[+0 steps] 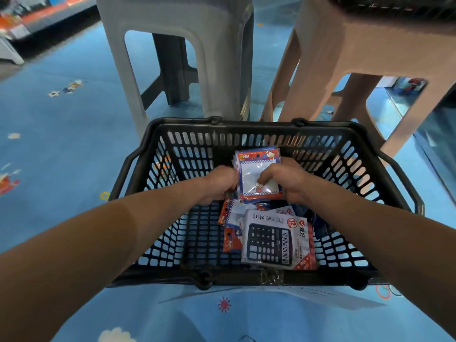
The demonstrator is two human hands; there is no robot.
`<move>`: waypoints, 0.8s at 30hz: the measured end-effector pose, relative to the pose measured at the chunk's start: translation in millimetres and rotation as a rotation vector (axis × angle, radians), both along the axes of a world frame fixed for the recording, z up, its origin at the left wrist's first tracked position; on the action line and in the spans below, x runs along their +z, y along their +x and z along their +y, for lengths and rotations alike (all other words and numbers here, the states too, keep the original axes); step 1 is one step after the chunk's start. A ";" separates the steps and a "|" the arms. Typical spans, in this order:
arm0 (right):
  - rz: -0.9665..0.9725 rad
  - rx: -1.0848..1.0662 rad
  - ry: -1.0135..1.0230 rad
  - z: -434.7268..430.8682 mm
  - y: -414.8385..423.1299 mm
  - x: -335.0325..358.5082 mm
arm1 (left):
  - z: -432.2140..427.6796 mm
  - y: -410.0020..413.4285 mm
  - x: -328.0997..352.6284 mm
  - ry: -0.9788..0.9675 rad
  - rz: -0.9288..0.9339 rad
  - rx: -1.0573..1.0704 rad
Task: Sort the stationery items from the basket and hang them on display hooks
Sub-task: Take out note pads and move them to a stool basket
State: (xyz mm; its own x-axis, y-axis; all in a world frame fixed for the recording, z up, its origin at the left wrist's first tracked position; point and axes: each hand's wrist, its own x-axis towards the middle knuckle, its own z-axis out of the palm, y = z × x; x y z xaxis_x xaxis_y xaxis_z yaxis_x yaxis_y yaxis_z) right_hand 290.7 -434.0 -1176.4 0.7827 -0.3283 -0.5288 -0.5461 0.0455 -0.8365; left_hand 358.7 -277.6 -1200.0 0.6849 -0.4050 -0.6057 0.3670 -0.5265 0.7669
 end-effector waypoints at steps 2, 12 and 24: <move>0.043 -0.016 -0.038 -9.4 0.1 -3.7 | 1.8 7.2 -19.4 0.227 -0.050 -0.143; 0.122 -0.022 -0.072 -25.3 0.3 -29.0 | -7.2 -22.9 -87.5 0.416 0.178 -0.153; 0.153 0.002 -0.053 -28.4 3.5 -37.1 | -6.1 -31.9 -98.5 0.307 0.234 0.110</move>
State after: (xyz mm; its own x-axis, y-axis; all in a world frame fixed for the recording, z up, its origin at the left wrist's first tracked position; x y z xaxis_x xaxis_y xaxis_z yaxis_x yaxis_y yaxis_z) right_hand 294.2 -462.4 -1213.5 0.6951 -0.3570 -0.6240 -0.6673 0.0025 -0.7448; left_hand 326.7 -283.7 -1298.6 0.5434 -0.1124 -0.8319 0.5801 -0.6660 0.4689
